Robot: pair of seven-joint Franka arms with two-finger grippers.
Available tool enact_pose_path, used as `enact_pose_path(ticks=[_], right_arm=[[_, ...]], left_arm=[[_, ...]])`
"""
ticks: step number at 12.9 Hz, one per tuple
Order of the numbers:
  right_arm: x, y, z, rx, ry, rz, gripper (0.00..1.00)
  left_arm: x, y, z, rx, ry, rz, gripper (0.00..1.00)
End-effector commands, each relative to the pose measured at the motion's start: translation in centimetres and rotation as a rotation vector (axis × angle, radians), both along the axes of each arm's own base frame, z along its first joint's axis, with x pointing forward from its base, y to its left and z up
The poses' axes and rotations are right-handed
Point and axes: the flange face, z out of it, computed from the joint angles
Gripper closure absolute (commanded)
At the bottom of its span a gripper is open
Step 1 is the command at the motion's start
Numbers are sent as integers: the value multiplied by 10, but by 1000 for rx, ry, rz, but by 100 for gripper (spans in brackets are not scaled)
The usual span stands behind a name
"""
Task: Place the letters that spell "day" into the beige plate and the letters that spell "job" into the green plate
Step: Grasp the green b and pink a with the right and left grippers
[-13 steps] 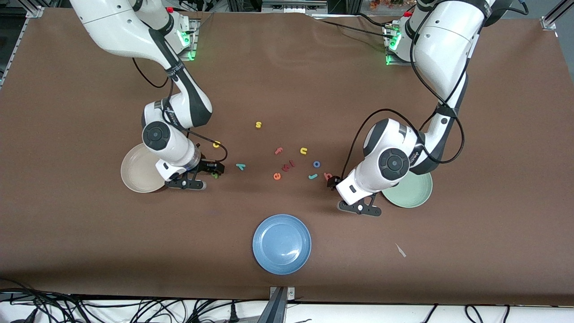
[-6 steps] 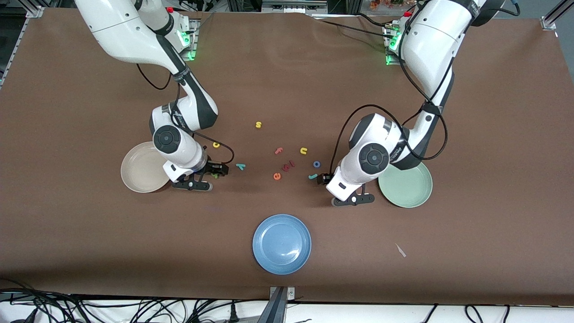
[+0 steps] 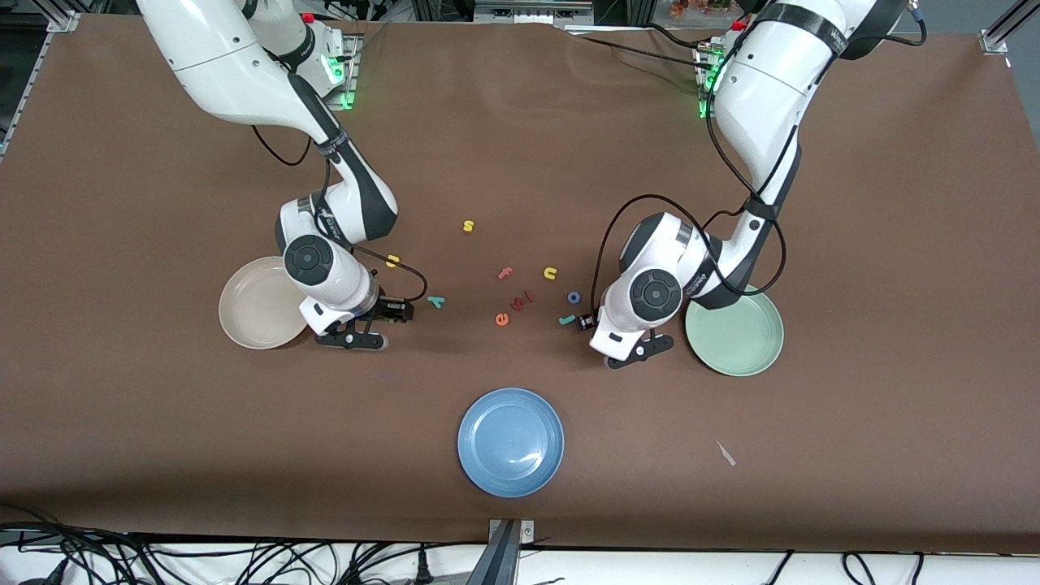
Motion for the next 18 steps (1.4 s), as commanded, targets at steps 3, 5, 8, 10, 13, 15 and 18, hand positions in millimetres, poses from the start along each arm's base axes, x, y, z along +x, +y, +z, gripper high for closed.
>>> enact_pose_path(ticks=[3,5,8,10,13,15,18], right_arm=[[5,3,-1,-12,-6,6,40],[4,2,-6,-14,1,3,47],[3,2,-8,-15,4,3,56],[4,2,-8,-14,3,1,63],[3,2,-11,-14,8,-6,67],[3,2,-11,-14,8,-6,68],[3,2,-11,-11,8,-8,74]], left_arm=[[-2,-12,2,8,-10,34,43],[-11,-25,-6,11,-1,11,43],[-10,-26,-10,7,-11,10,43],[-8,-24,-17,3,-21,5,43],[-6,-23,-14,1,-27,5,43],[-6,-23,-14,8,-32,-5,51],[-6,-24,-14,24,-55,-19,75]])
